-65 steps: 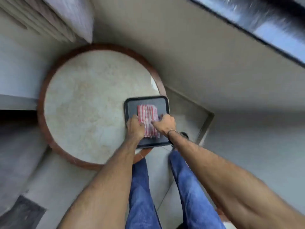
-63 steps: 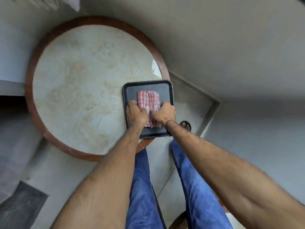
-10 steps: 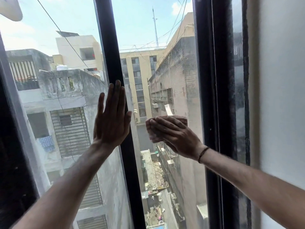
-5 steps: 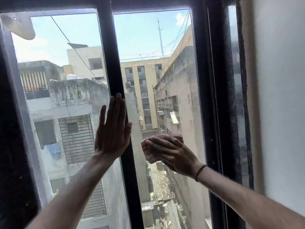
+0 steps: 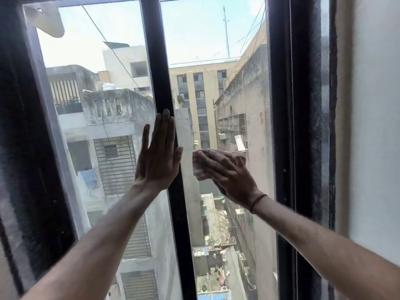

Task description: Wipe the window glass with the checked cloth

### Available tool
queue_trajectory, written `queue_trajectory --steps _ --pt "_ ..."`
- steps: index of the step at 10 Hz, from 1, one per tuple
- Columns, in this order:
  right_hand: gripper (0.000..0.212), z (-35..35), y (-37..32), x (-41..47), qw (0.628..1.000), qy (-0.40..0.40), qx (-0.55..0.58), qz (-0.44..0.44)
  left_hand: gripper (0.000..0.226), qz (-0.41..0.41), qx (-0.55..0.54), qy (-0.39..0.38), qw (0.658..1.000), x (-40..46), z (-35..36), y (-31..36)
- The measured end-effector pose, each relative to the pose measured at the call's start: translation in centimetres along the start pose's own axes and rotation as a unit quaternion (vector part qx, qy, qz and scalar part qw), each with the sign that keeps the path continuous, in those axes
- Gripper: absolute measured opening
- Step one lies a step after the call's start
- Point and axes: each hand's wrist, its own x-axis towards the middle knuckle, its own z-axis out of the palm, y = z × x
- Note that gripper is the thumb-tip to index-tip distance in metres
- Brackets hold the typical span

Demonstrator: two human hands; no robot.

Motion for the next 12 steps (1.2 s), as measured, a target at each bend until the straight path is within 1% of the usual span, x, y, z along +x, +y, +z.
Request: queue_trajectory --steps 1,2,3,4,5,6,7,8,9,10,11,12 --pt "0.042 -2.6 -3.8 -5.6 0.963 -0.029 0.160 0.215 0.060 -0.041 -0.132 0.017 0.990 -5.3 -0.9 2.2" --pt "0.031 -5.3 -8.1 -6.9 0.785 -0.015 0.410 0.464 0.044 -0.155 -0.253 0.014 0.955 -11.8 -1.4 5.1" --pt "0.021 -8.8 -14.4 -8.8 0.348 -0.041 0.656 0.668 0.028 -0.391 -0.453 -0.124 0.791 -21.5 -3.4 9.6" --pt "0.033 -9.5 -19.0 -10.8 0.176 -0.134 0.704 0.675 0.035 -0.523 -0.532 -0.247 0.618 -27.6 -3.9 10.6" --pt "0.043 -9.4 -27.0 -14.5 0.030 -0.218 0.709 0.670 0.040 -0.642 -0.553 -0.284 0.449 -36.4 -4.6 10.4" --pt "0.049 -8.9 -32.3 -17.6 0.015 -0.290 0.668 0.686 0.018 -0.708 -0.506 -0.252 0.423 -42.2 -5.7 10.3" --pt "0.051 -8.8 -40.5 -24.0 0.011 -0.418 0.594 0.687 0.012 -0.779 -0.392 -0.256 0.418 -52.6 -7.7 10.6" --pt "0.035 -9.3 -46.4 -29.4 0.031 -0.499 0.545 0.673 0.013 -0.819 -0.332 -0.277 0.376 -60.1 -9.5 11.6" --pt "0.018 -11.2 -54.2 -38.2 0.105 -0.633 0.465 0.610 0.014 -0.866 -0.237 -0.319 0.303 -69.9 -12.1 14.6" --pt "0.014 -12.7 -59.2 -44.1 0.120 -0.689 0.420 0.578 0.016 -0.891 -0.183 -0.326 0.258 -76.1 -13.5 17.1" --pt "0.018 -14.0 -64.8 -50.7 0.136 -0.736 0.374 0.548 0.028 -0.896 -0.132 -0.359 0.224 -83.4 -14.5 20.1" --pt "0.030 -13.7 -66.7 -53.3 0.178 -0.766 0.354 0.506 0.035 -0.900 -0.118 -0.363 0.208 -86.6 -14.0 21.1"
